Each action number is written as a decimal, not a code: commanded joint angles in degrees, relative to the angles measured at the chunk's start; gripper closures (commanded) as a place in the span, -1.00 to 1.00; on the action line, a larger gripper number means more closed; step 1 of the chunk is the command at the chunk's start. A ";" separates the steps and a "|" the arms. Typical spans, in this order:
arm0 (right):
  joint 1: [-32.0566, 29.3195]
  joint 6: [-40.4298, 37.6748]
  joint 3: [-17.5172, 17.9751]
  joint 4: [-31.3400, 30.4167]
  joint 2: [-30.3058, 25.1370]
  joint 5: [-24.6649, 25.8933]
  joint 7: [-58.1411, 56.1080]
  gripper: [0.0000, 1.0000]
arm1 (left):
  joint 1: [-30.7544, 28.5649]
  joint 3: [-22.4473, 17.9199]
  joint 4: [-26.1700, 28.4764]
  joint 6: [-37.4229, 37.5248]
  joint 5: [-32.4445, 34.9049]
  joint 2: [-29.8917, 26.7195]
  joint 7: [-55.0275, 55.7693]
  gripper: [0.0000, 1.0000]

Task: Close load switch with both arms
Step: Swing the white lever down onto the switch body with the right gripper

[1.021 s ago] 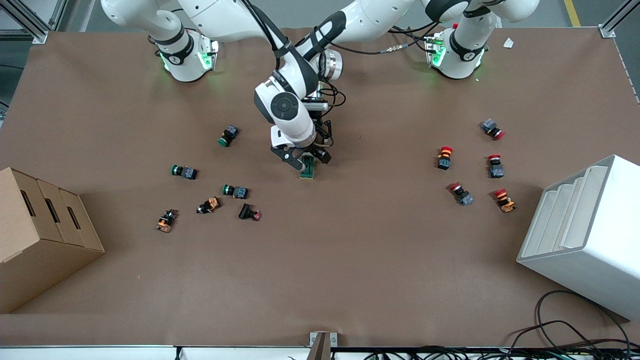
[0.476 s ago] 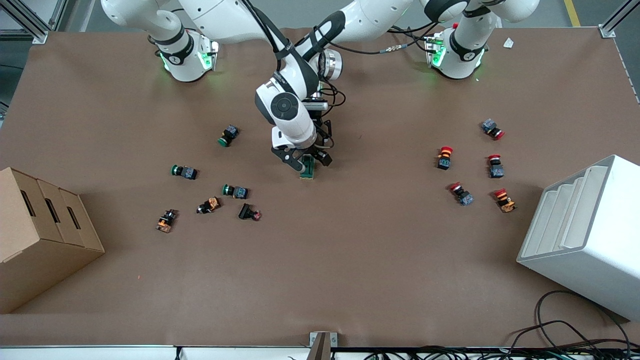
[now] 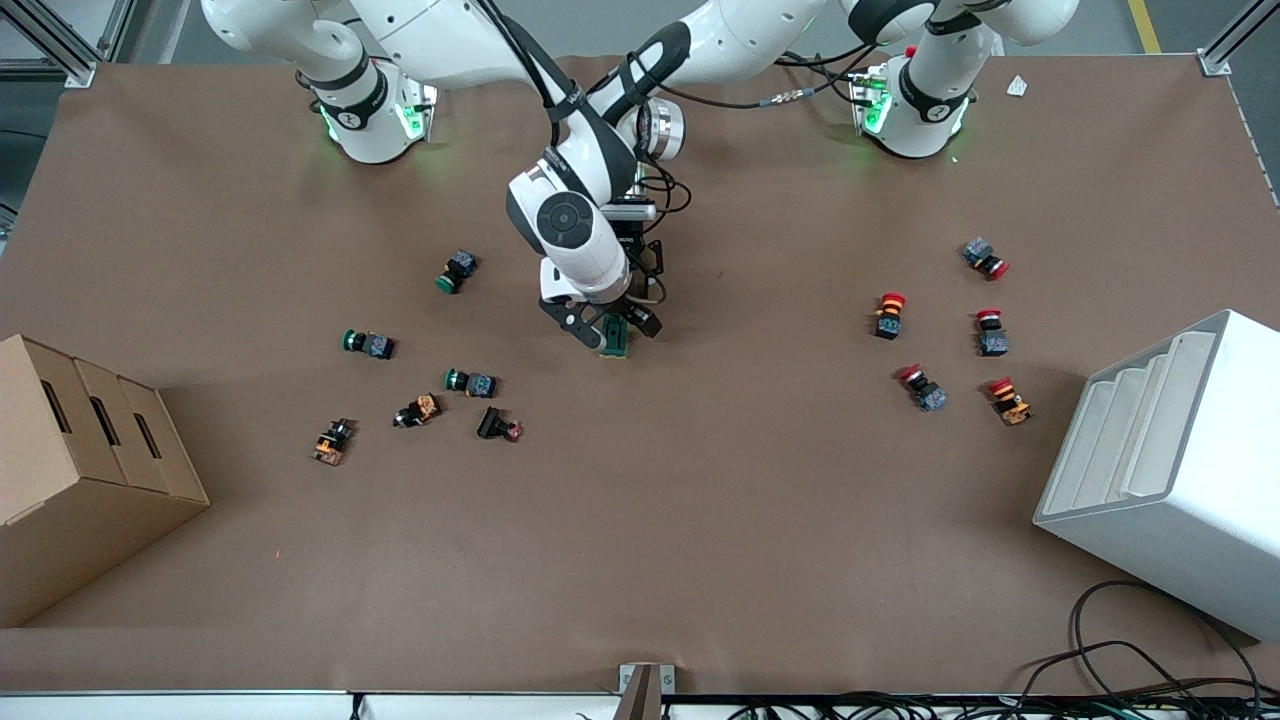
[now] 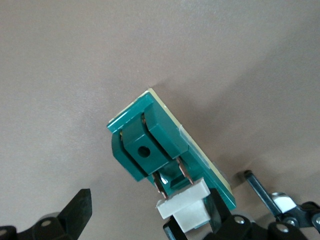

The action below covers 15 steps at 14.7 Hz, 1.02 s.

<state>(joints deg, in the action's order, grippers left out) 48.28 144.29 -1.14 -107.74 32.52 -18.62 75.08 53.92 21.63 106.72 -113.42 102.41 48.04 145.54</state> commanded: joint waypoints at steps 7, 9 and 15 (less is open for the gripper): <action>-4.07 2.92 -0.27 5.43 1.67 -0.01 -2.30 -1.00 | 0.66 0.08 -0.29 -1.01 0.08 3.20 1.06 -0.98; -3.98 3.18 -0.27 5.61 2.28 0.08 -2.39 -1.00 | 0.66 0.08 -0.29 -1.01 0.08 3.20 1.06 -0.98; -3.90 3.54 -0.27 7.98 5.18 0.43 -2.57 -1.00 | 0.66 0.08 -0.20 -0.92 0.08 3.20 1.06 -0.98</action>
<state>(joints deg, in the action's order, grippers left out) 44.56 146.99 -1.77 -101.48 35.52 -18.71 73.10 53.95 21.63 106.71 -113.35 102.41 48.07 145.55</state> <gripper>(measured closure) 0.000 0.009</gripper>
